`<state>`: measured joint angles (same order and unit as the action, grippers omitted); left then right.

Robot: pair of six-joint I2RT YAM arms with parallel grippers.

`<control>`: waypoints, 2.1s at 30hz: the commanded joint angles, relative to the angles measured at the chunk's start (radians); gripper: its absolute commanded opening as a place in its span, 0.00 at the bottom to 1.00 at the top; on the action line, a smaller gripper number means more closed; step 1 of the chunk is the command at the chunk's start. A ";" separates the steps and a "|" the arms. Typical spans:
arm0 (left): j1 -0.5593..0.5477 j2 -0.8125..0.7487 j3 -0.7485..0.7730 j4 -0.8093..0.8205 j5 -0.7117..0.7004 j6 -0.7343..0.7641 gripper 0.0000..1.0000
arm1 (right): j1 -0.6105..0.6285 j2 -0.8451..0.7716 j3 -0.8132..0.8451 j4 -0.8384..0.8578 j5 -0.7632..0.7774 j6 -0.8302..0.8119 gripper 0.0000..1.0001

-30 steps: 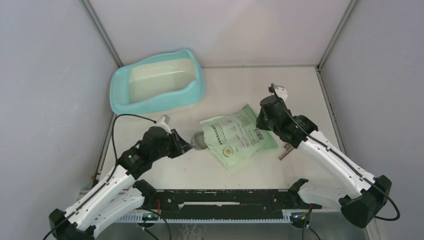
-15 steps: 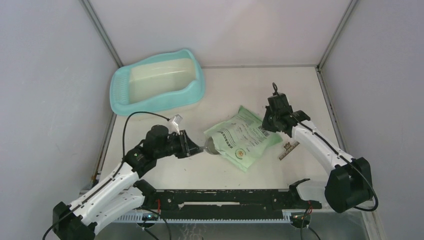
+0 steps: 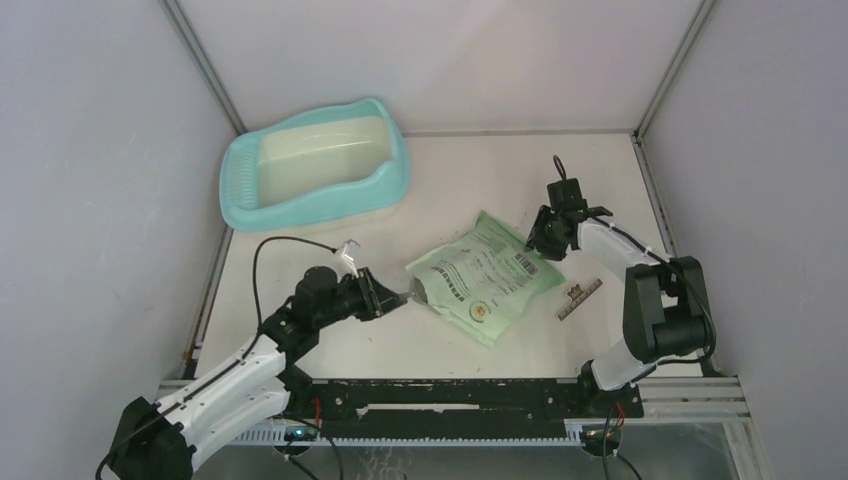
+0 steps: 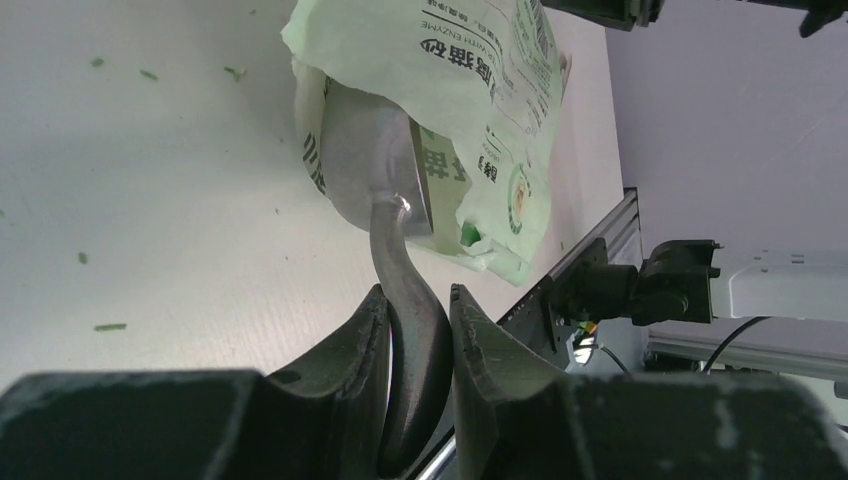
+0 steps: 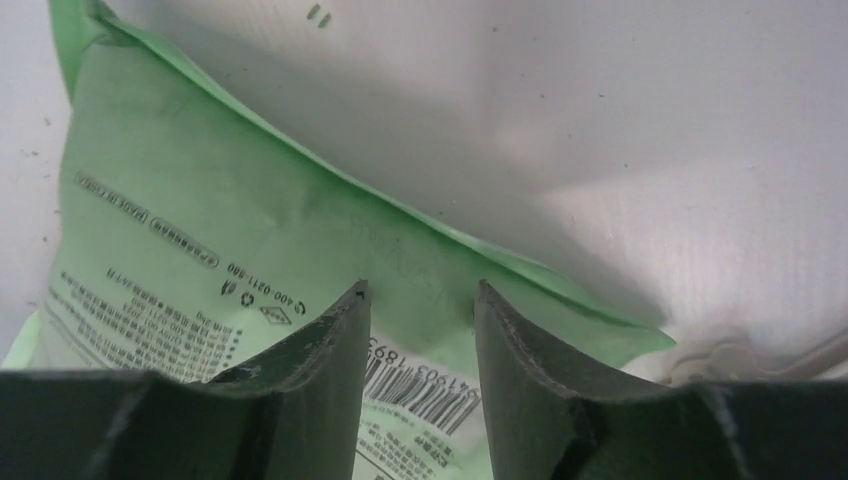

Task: Fill the litter box with clean litter
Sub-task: 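Scoop the cat litter from the cat litter bag.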

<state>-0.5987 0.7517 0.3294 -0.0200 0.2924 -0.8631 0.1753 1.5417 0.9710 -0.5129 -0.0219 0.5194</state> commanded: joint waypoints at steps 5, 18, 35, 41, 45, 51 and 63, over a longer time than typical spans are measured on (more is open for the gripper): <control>0.005 0.041 -0.107 0.360 0.017 -0.033 0.16 | 0.022 0.091 0.064 0.053 -0.063 -0.033 0.51; -0.002 0.233 0.141 0.031 -0.054 -0.125 0.16 | 0.147 0.094 0.063 0.011 0.048 -0.056 0.50; -0.033 0.548 0.053 0.694 -0.011 -0.165 0.15 | 0.183 0.060 0.008 0.033 0.034 -0.037 0.50; -0.070 0.845 0.088 1.122 0.084 -0.226 0.14 | 0.182 0.042 0.003 0.019 0.033 -0.040 0.50; -0.074 1.009 0.119 1.334 0.127 -0.302 0.14 | 0.169 0.016 -0.002 0.010 0.033 -0.049 0.51; -0.106 1.063 0.201 1.372 0.186 -0.344 0.14 | 0.141 -0.116 -0.008 -0.024 0.010 -0.066 0.51; -0.094 0.954 0.028 1.426 0.233 -0.363 0.15 | 0.182 -0.340 -0.083 -0.083 -0.133 -0.047 0.51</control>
<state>-0.6891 1.7966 0.4355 1.2541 0.4698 -1.2194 0.3382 1.2320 0.9157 -0.5785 -0.1108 0.4606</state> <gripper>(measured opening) 0.283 0.509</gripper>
